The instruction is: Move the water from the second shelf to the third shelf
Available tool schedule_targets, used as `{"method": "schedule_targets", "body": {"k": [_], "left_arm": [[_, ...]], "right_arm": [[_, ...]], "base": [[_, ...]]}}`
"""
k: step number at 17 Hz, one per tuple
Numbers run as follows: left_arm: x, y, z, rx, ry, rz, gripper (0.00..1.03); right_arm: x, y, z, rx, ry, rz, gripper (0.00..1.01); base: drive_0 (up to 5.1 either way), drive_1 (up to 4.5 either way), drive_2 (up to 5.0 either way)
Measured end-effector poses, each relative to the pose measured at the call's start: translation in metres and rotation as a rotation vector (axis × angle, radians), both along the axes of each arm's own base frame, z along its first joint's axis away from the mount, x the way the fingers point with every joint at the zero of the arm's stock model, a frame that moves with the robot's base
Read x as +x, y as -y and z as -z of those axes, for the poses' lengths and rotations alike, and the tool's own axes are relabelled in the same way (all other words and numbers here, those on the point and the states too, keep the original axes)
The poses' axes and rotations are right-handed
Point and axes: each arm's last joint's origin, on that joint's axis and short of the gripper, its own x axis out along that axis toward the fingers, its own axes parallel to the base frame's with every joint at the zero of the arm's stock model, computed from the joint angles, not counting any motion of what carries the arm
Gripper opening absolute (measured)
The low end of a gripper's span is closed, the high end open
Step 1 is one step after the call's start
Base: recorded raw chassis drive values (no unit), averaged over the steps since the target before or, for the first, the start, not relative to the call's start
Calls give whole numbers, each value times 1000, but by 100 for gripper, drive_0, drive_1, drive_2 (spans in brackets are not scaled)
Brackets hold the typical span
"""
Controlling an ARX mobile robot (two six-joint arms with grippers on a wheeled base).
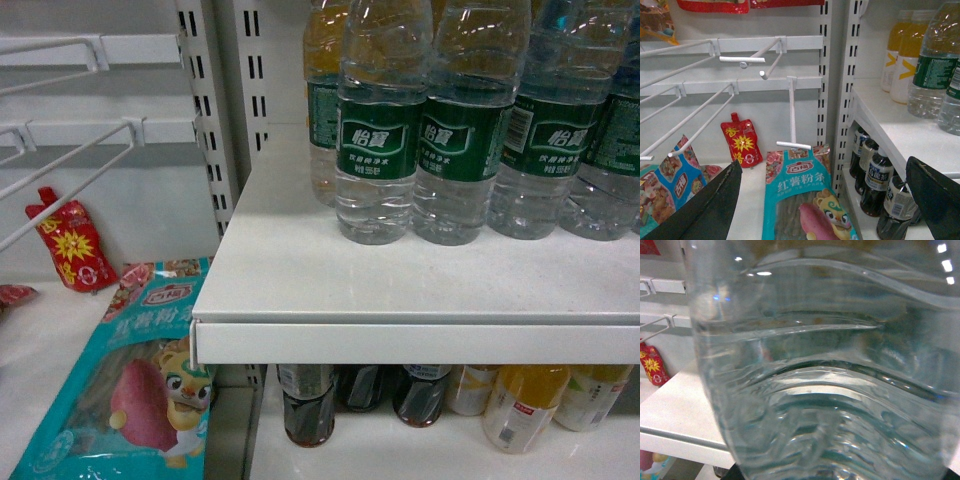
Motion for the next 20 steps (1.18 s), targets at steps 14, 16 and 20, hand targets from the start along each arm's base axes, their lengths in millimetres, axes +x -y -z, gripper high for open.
{"method": "schedule_targets", "body": {"k": [14, 16, 20], "left_arm": [[0, 0, 0, 0, 0, 0, 98], [0, 0, 0, 0, 0, 0, 98], [0, 0, 0, 0, 0, 0, 98]], "right_arm": [[2, -1, -1, 130, -26, 93, 41], [10, -2, -8, 200, -17, 88, 41], [31, -20, -8, 211, -5, -21, 41]], "base": [[0, 0, 0], [0, 0, 0], [0, 0, 0]]}}
